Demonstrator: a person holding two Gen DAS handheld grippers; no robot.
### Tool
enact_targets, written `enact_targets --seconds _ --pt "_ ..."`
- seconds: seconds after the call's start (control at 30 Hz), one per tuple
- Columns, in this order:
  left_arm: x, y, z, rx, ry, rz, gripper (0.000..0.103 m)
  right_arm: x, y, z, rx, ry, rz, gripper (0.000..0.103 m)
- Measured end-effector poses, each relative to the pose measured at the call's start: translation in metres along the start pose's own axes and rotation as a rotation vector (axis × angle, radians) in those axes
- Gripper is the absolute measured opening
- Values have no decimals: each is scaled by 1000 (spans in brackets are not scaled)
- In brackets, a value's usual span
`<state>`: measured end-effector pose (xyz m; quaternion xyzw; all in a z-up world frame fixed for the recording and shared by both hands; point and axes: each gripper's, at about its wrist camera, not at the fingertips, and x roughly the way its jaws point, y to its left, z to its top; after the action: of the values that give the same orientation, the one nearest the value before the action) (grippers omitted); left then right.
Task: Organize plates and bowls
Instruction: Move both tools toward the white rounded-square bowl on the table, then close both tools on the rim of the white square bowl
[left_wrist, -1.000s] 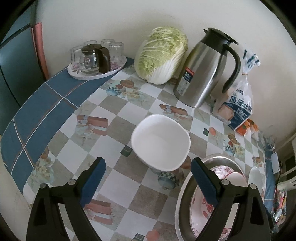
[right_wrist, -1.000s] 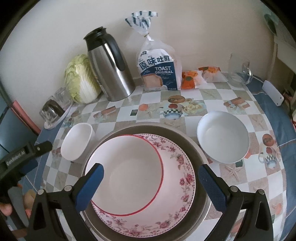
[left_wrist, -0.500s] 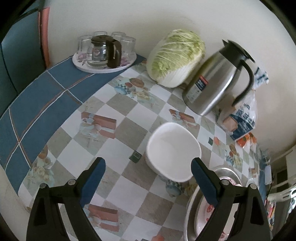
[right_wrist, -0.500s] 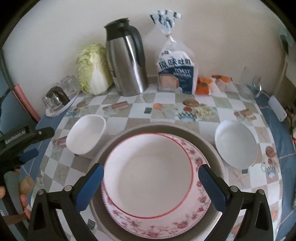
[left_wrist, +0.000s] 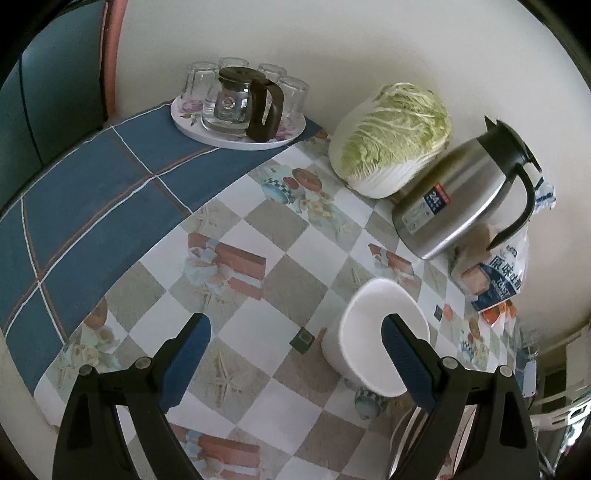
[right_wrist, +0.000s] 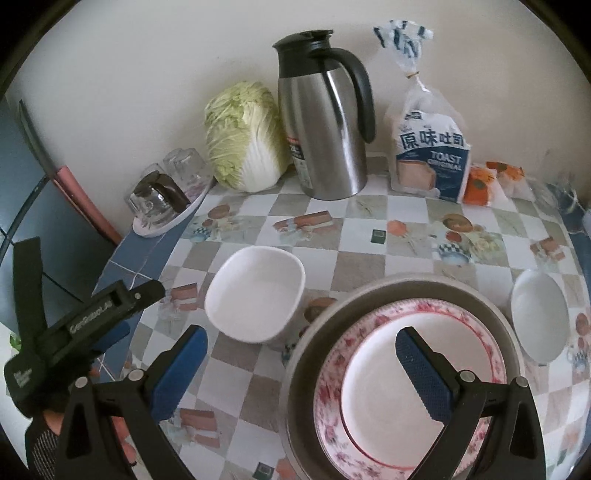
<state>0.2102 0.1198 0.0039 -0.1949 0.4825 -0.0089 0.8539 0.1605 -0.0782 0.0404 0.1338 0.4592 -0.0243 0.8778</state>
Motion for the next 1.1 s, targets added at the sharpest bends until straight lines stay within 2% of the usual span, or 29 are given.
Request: enact_targets --seconds 0.13,0.23,0.27,0.3,0.4,0.57,0.6,0.67,0.73,0.8,0.87,0.93,1.03,1.1 --pt "6 -1 4 6 -10 -18 94 11 5 13 -11 7 -49 103" --pt "15 -1 6 -3 1 -23 94 22 9 19 -9 25 -47 99" --pt "18 -1 7 -8 11 -35 94 26 10 20 -7 33 -55 96" --pt "21 -2 6 -9 21 -44 94 31 11 21 -3 42 -68 89" --pt "30 -8 6 9 44 -54 94 46 11 22 17 78 -75 81" --pt "44 -15 7 28 77 -46 94 67 10 26 31 113 -97 57" --pt "46 -16 7 26 79 -51 94 70 10 26 36 120 -92 49" --pt "50 -19 6 37 88 -47 94 78 10 26 42 137 -81 46" --pt "53 -22 4 50 92 -35 94 84 13 25 37 145 -82 37" --pt "57 -24 3 60 101 -41 91 89 14 26 39 155 -87 35" --pt "62 -25 1 60 113 -52 77 94 15 25 43 165 -90 32" --pt "67 -27 -1 65 130 -63 71 98 17 25 36 173 -93 29" --pt "74 -31 -5 69 158 -88 49 105 19 23 30 194 -95 25" --pt "78 -33 -8 78 170 -80 44 108 20 23 28 204 -100 24"
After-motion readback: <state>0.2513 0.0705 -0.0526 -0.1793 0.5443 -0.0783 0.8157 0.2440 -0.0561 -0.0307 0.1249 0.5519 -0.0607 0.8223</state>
